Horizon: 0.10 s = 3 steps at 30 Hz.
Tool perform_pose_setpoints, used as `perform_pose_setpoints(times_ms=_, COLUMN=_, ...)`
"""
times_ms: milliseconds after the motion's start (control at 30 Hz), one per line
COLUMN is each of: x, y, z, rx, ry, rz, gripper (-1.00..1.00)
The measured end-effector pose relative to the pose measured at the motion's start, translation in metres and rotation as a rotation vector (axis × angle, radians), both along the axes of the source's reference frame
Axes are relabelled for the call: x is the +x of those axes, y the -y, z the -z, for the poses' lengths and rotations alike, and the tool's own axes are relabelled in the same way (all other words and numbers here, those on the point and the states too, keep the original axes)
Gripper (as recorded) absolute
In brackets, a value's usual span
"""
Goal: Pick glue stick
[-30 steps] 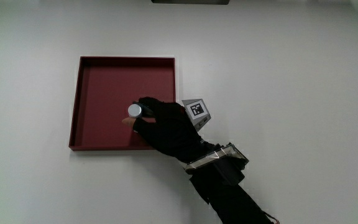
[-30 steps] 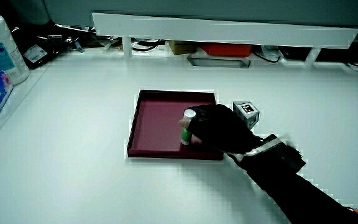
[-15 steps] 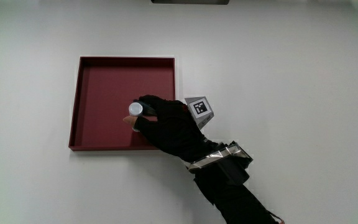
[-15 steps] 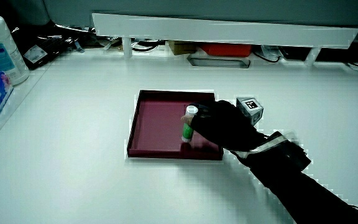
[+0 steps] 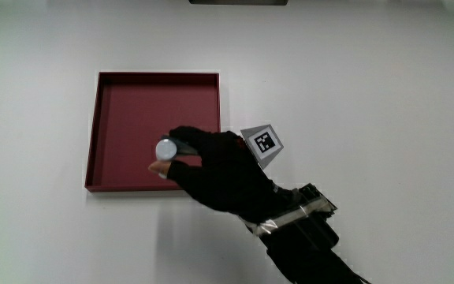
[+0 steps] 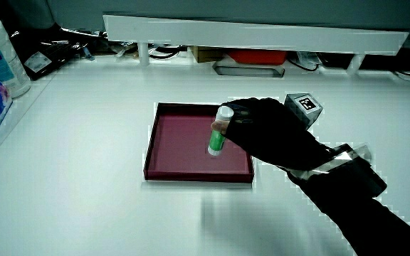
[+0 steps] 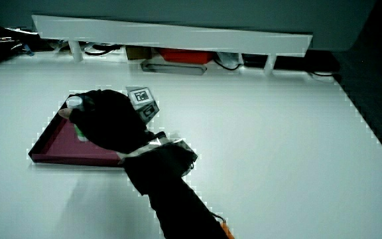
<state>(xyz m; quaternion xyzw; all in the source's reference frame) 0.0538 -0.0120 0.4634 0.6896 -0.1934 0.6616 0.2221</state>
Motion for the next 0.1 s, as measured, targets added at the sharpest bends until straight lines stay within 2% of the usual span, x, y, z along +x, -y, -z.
perform_pose_setpoints(times_ms=33, x=-0.0002, y=-0.0018, z=0.0036, rx=0.015, ry=-0.003, rz=0.010, gripper=1.00)
perform_pose_setpoints(times_ms=100, x=-0.0021, y=-0.0063, z=0.0136, rx=0.021, ry=0.041, rz=0.025, gripper=1.00)
